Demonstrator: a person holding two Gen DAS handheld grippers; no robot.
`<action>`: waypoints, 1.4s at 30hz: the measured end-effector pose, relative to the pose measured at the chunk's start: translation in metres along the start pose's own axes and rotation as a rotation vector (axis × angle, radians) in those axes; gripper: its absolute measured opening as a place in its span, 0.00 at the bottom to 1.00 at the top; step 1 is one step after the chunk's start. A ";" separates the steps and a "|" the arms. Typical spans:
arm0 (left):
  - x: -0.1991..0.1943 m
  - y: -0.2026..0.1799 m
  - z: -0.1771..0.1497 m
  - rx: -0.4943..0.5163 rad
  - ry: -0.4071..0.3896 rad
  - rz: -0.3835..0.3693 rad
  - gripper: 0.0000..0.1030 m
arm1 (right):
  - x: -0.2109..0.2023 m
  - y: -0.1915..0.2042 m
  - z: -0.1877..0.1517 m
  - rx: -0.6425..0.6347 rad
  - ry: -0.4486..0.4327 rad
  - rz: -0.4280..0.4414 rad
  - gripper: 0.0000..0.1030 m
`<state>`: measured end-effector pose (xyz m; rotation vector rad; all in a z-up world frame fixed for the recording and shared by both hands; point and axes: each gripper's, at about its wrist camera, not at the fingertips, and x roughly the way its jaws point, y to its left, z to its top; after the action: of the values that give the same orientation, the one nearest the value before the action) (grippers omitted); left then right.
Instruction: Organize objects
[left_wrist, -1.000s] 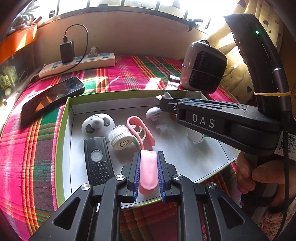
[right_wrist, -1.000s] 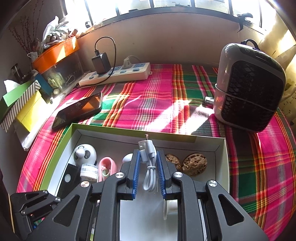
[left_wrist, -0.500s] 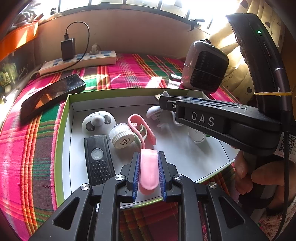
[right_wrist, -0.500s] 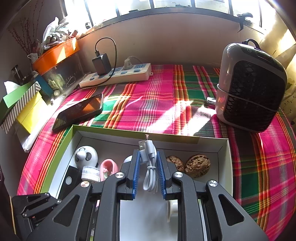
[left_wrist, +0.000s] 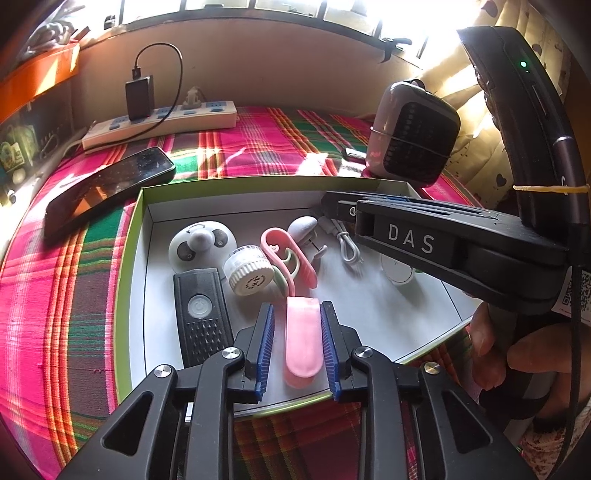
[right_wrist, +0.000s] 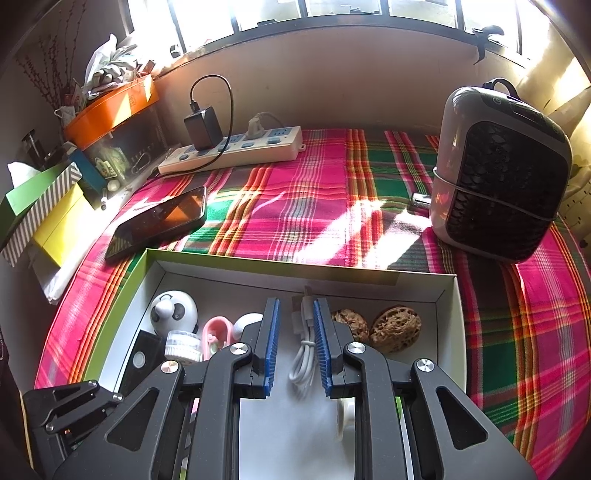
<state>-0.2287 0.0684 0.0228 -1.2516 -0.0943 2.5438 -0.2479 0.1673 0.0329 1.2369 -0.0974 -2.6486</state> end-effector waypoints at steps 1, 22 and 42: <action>0.000 0.000 0.000 0.001 0.000 0.002 0.23 | 0.000 0.000 0.000 -0.001 0.000 -0.003 0.20; -0.023 0.002 -0.005 0.016 -0.051 0.069 0.30 | -0.030 0.001 -0.014 -0.011 -0.038 -0.015 0.30; -0.067 0.000 -0.034 0.025 -0.108 0.182 0.30 | -0.086 0.015 -0.061 -0.033 -0.100 -0.079 0.49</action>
<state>-0.1641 0.0460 0.0531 -1.1615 0.0290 2.7586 -0.1455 0.1740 0.0604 1.1206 -0.0204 -2.7679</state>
